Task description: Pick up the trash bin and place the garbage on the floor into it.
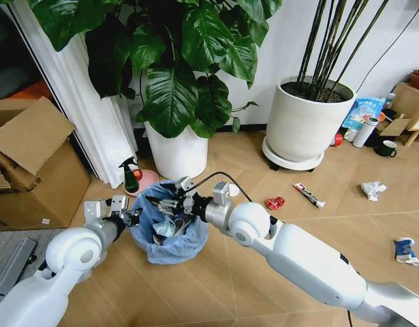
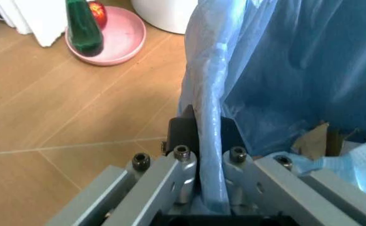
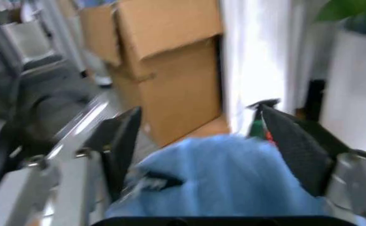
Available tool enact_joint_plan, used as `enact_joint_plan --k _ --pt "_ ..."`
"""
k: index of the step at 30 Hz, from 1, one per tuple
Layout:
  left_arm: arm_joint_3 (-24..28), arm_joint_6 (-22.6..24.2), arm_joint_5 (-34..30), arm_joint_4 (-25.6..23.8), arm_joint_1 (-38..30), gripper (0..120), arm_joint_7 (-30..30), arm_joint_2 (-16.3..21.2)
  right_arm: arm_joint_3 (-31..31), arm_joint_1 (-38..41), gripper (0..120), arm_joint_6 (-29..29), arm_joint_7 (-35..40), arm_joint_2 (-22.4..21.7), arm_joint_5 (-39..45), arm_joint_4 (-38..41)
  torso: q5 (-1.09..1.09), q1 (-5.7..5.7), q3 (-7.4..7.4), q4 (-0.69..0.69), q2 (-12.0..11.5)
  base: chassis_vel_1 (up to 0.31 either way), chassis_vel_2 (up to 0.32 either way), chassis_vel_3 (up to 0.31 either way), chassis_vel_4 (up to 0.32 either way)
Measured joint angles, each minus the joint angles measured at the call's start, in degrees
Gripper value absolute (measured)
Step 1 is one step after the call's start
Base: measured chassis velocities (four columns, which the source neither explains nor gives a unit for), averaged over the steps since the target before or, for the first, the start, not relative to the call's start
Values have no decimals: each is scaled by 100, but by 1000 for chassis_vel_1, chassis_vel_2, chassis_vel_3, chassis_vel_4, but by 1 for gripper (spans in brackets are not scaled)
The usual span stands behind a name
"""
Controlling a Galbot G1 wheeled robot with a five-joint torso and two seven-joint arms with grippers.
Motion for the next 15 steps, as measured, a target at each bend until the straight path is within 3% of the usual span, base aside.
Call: enact_joint_plan --k 6,15 --pt "-66 -11 141 -15 82 0 26 -46 603 -201 97 -145 347 -174 -220 20 0 0 0 -1 0 0 0 0 0" --pt "-162 -57 261 -117 179 0 33 -104 1745 -954 100 -300 507 -618 -852 6 1 0 0 -3 0 0 0 0 0"
